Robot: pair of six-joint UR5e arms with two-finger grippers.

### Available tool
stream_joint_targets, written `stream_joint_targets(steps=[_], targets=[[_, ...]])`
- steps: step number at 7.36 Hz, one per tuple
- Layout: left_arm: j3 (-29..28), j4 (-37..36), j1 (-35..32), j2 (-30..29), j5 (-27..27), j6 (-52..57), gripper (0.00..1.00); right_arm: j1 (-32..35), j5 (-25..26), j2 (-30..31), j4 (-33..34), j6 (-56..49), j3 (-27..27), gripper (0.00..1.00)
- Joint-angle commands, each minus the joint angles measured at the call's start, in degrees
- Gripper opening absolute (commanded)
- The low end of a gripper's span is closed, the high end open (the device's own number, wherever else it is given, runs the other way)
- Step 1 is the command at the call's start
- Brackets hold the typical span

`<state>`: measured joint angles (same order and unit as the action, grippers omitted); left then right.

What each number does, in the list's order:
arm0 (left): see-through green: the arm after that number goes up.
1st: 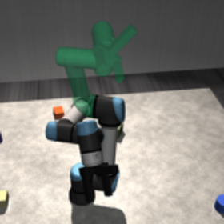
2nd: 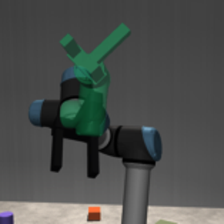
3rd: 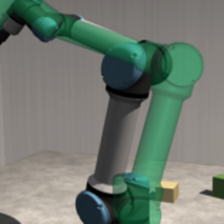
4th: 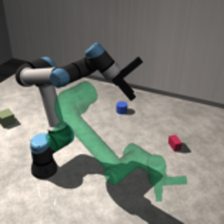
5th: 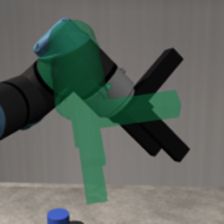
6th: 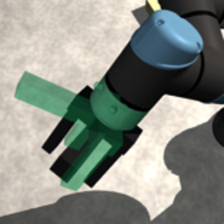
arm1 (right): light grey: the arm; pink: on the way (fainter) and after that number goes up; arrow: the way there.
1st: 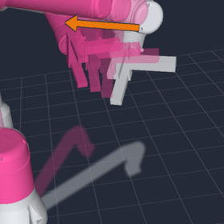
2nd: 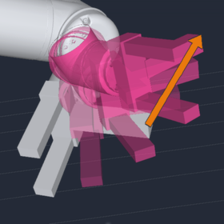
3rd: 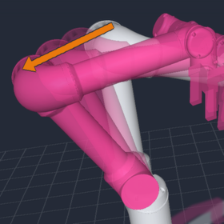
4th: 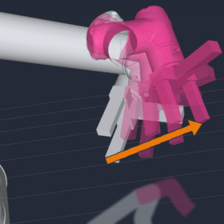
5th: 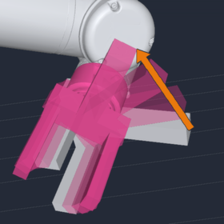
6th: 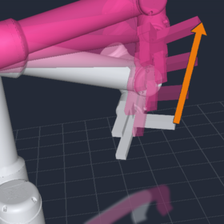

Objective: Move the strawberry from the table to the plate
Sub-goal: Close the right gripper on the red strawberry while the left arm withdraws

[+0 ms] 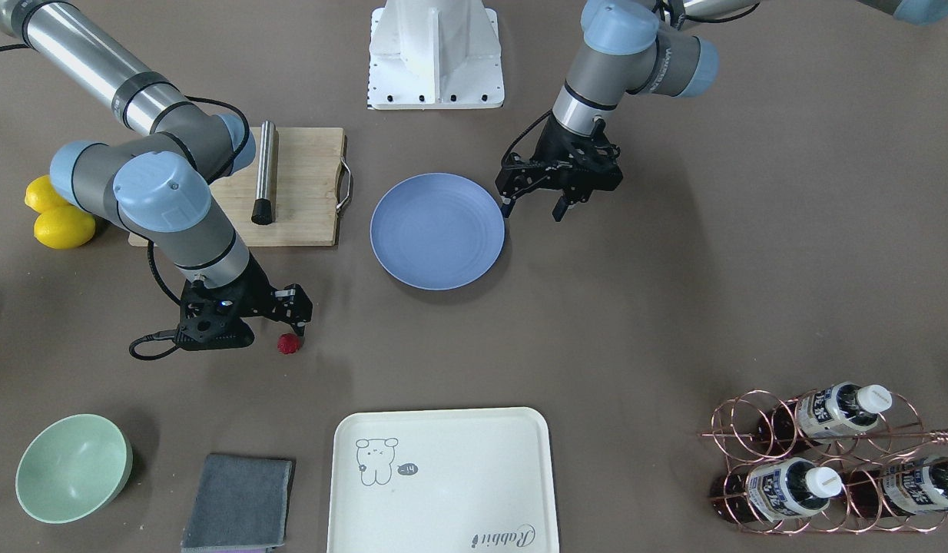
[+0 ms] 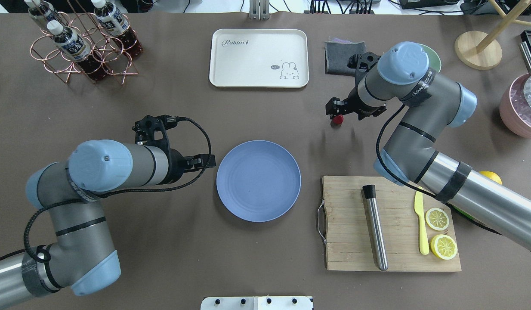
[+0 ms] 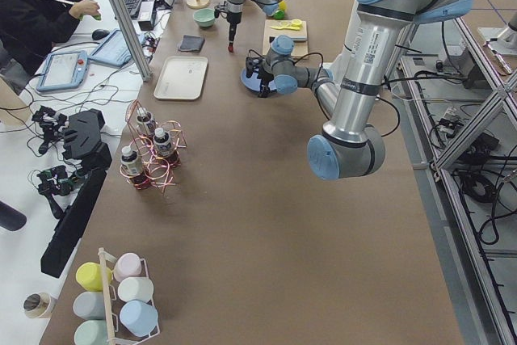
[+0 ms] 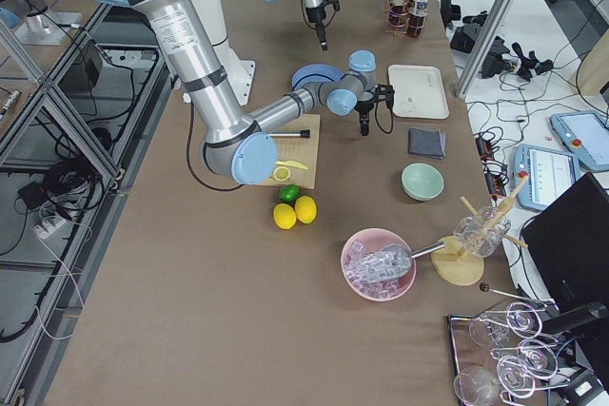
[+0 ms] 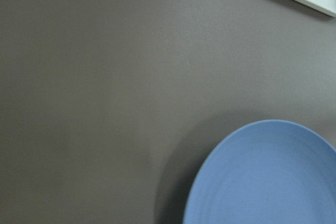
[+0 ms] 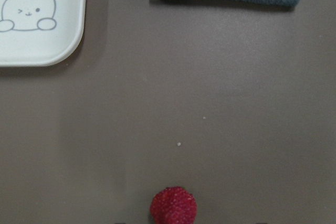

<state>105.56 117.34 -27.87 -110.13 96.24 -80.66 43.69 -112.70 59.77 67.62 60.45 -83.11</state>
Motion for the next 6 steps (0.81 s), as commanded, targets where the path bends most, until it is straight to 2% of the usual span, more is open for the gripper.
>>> stream_joint_targets(steps=[1, 3, 5, 6], targets=[[0.7, 0.1, -3.5, 3.2, 3.2, 3.8, 0.97, -0.9, 1.3, -0.2, -0.1, -0.1, 0.8, 0.83], [0.7, 0.1, -4.0, 4.0, 3.4, 4.9, 0.97, -1.1, 1.8, -4.0, -0.1, -0.1, 5.1, 0.78], [0.7, 0.2, -4.8, 4.7, 3.6, 5.9, 0.97, -1.1, 1.9, -4.0, 0.0, -0.4, 5.6, 0.70], [0.7, 0.2, -4.8, 4.6, 3.6, 5.9, 0.97, -1.1, 1.9, -3.7, 0.0, -0.6, 5.6, 0.70]])
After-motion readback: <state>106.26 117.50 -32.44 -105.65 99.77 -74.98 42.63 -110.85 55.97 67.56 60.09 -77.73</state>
